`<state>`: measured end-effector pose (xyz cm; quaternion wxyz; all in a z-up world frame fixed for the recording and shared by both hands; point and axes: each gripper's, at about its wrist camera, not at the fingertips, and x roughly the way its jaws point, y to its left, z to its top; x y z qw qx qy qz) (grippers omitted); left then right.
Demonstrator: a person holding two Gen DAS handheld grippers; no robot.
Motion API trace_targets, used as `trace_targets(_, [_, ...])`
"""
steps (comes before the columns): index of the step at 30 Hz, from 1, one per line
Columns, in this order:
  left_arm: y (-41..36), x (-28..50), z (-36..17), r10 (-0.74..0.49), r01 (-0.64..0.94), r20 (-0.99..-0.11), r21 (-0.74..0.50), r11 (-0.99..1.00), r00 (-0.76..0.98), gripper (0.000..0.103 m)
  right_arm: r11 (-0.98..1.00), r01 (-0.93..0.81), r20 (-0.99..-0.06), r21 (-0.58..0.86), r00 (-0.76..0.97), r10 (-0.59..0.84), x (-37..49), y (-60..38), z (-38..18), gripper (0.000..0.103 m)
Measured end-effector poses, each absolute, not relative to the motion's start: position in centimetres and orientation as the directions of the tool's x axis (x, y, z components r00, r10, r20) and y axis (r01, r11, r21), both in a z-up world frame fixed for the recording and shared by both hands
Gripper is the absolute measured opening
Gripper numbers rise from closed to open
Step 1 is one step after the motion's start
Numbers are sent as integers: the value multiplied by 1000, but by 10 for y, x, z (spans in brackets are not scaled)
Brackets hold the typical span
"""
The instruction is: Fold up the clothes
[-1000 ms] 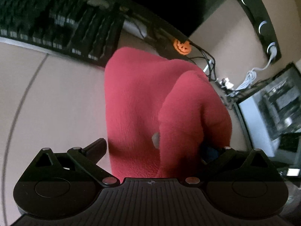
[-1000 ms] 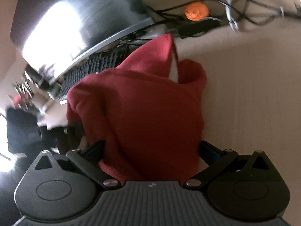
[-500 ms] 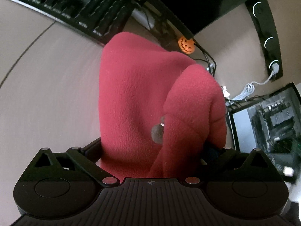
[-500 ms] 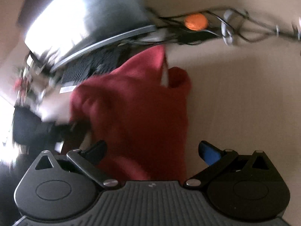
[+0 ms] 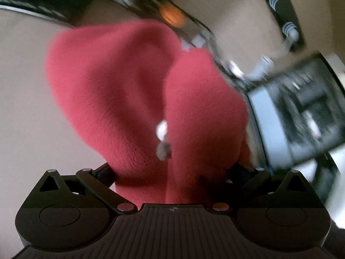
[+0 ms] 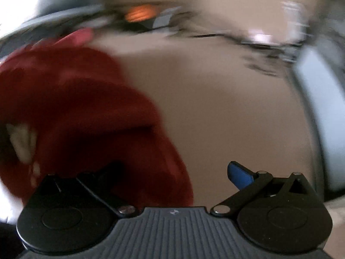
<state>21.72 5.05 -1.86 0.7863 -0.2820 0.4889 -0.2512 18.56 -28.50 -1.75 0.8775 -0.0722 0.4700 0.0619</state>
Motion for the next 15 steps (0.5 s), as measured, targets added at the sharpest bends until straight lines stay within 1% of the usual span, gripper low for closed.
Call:
trace_targets(1, [42, 216, -19, -705, 146, -613, -709, 690, 356, 103, 991, -119, -822, -53, 569, 25, 186, -298, -13, 103])
trace_targets(2, [36, 213, -17, -728, 196, -609, -709, 678, 315, 103, 997, -79, -812, -9, 582, 38, 184, -311, -7, 103])
trace_targets(4, [25, 207, -12, -765, 291, -601, -708, 644, 231, 103, 990, -27, -790, 135, 601, 124, 175, -336, 3, 103])
trace_targets(7, [35, 198, 15, -756, 418, -602, -636, 649, 257, 103, 932, 32, -747, 360, 609, 268, 159, -361, 6, 103])
trace_targets(9, [53, 197, 36, -754, 465, -573, -597, 653, 322, 103, 879, 70, -725, 472, 599, 341, 148, -376, -3, 103])
trace_targets(12, [82, 213, 52, -712, 449, -537, -553, 702, 452, 103, 776, 167, -705, 608, 563, 431, 142, -385, -31, 103])
trace_targets(14, [95, 235, 44, -683, 410, -552, -548, 729, 478, 103, 714, 222, -696, 664, 534, 480, 143, -384, -49, 103])
trace_targets(15, [101, 247, 38, -669, 389, -565, -547, 742, 482, 103, 711, 226, -696, 666, 532, 483, 143, -382, -52, 103])
